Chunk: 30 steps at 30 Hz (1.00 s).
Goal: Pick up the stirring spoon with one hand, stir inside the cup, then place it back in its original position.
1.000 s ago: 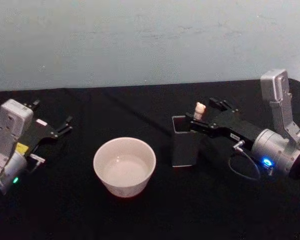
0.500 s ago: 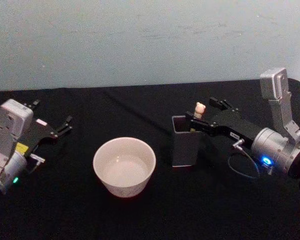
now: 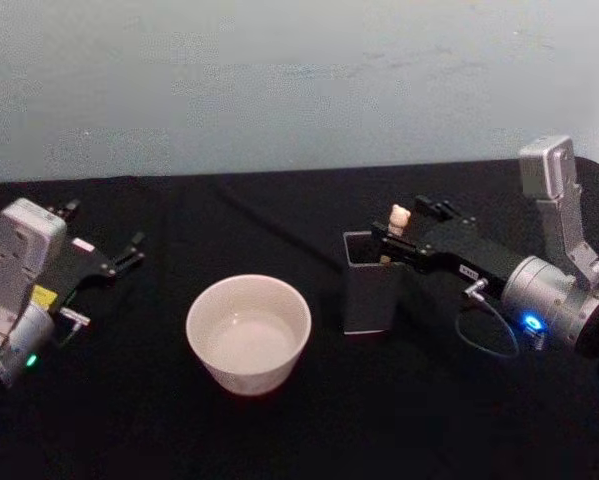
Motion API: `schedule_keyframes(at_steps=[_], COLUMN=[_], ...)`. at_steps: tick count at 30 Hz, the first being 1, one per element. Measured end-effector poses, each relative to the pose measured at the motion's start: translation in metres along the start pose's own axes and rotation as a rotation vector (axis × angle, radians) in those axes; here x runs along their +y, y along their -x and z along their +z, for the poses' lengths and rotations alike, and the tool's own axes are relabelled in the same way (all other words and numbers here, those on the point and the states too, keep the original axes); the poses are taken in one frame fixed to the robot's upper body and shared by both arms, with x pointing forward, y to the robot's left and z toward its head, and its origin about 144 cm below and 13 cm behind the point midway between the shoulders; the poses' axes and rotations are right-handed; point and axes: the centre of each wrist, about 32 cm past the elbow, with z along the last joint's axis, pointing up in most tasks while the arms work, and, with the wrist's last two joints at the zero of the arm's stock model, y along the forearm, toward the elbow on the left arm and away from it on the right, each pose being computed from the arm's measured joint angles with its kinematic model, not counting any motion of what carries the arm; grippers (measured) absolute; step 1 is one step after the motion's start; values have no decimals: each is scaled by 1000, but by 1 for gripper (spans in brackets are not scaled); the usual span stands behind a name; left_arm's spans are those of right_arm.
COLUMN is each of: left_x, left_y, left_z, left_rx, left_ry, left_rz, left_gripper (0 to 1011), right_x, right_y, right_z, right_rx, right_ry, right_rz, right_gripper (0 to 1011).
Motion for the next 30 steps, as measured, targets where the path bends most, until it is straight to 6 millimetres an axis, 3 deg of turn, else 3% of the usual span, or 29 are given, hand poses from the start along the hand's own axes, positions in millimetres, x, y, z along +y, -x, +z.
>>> schedule_keyframes(at_steps=[21,23,30], left_x=[0,0,0], left_y=[0,0,0], left_z=[0,0,0], left_rx=[0,0,0], left_ry=[0,0,0], left_rz=[0,0,0], left_gripper=[1001,1001,1001], right_x=[0,0,0], right_y=[0,0,0], right_z=[0,0,0], right_rx=[-1,0,0], right_ry=[-2,-2,-2], right_rz=[1,1,1], right_gripper=[270,228,223])
